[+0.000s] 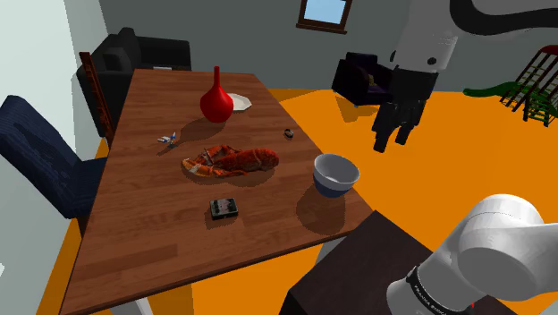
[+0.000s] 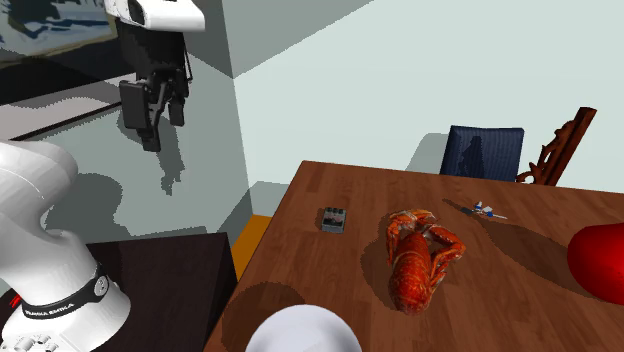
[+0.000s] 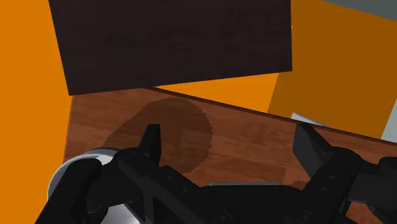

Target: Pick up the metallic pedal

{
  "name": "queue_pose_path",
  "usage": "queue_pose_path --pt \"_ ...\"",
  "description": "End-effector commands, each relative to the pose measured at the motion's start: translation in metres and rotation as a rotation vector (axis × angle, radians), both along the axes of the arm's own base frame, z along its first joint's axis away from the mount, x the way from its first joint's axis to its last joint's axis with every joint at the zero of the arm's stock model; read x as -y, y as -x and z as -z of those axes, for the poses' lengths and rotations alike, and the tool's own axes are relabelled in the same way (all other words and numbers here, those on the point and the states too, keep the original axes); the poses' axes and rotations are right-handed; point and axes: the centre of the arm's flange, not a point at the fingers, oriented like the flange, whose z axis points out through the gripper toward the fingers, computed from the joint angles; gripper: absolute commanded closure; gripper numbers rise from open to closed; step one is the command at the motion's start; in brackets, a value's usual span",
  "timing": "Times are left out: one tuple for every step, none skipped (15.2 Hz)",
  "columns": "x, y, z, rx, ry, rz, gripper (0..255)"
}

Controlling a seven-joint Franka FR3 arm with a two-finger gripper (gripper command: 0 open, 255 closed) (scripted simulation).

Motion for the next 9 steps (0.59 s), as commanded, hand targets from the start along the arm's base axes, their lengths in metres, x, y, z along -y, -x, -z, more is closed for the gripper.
queue_pose_path --pt "0.0 0.0 0.0 0.0 0.0 0.0 0" --pt "-0.008 -0.002 0.009 0.001 -0.004 0.033 0" --pt "-0.016 -0.005 0.017 0.003 -0.008 0.066 0" --pt "-0.024 -0.007 0.026 0.004 -0.012 0.1 0" --pt "-0.032 -0.01 0.035 0.006 -0.015 0.133 0" --pt "-0.04 -0.013 0.043 0.007 -0.019 0.166 0" --pt "-0.048 -0.017 0.052 0.009 -0.023 0.199 0" --pt "-0.056 -0.021 0.061 0.01 -0.027 0.233 0" --pt "-0.063 -0.025 0.069 0.012 -0.031 0.266 0"
